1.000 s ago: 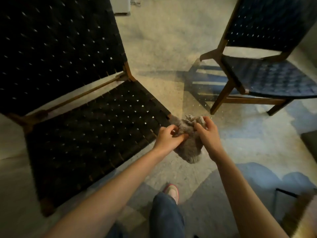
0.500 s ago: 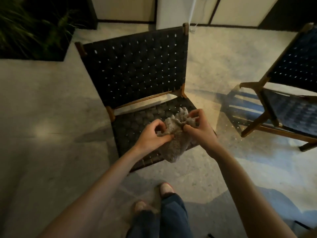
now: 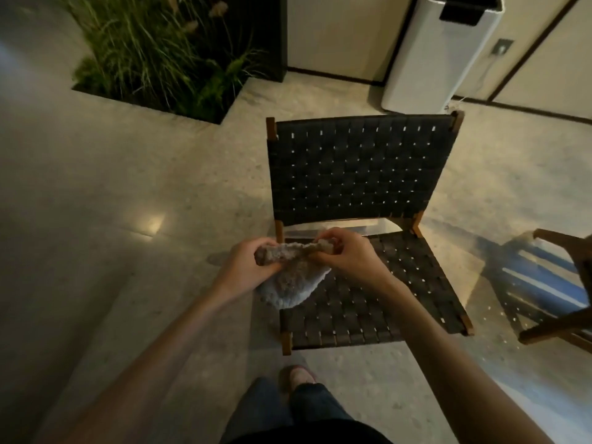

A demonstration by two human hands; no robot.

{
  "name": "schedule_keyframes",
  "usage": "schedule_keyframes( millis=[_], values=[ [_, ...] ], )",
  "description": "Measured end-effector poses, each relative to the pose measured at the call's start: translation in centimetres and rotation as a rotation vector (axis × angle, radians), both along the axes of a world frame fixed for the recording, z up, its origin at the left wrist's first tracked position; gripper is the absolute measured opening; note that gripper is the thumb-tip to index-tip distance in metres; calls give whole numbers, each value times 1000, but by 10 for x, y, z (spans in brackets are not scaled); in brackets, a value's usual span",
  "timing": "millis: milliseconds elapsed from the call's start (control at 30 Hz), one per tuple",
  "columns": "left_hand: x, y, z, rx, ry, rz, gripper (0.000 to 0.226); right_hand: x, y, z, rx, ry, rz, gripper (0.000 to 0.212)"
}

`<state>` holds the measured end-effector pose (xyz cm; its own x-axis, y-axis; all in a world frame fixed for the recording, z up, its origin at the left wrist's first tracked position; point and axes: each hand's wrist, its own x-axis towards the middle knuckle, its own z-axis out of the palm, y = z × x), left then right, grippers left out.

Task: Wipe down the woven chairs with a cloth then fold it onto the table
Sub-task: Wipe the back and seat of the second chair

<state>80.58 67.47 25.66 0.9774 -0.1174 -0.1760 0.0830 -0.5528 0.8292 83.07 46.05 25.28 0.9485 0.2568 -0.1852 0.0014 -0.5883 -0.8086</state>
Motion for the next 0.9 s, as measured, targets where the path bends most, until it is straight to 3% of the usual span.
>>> schedule_keyframes(
  millis=[133,267,433,600,667,733,833,900],
  values=[
    [28,41,1,162,-92,-39,25,25,27,0,-121,-7,129,28],
    [65,86,-4,117,-122,-150,24,52,59,-13,-265,-71,216,27],
    [128,155,-16,243,-262,-415,31,77,117,-28,-462,-265,-1,27],
    [191,219,-15,497,-458,-720,30,101,181,0,-484,-412,-221,26],
    [215,232,-16,571,-444,-780,31,115,198,13,-453,-466,-223,25],
    [235,237,-22,601,-341,-798,51,127,209,26,-443,-483,-197,20],
    [262,217,-22,403,-237,-762,107,146,214,40,-459,-449,-206,21],
    [277,190,-18,310,-222,-810,123,158,213,47,-460,-436,-257,30]
  ],
)
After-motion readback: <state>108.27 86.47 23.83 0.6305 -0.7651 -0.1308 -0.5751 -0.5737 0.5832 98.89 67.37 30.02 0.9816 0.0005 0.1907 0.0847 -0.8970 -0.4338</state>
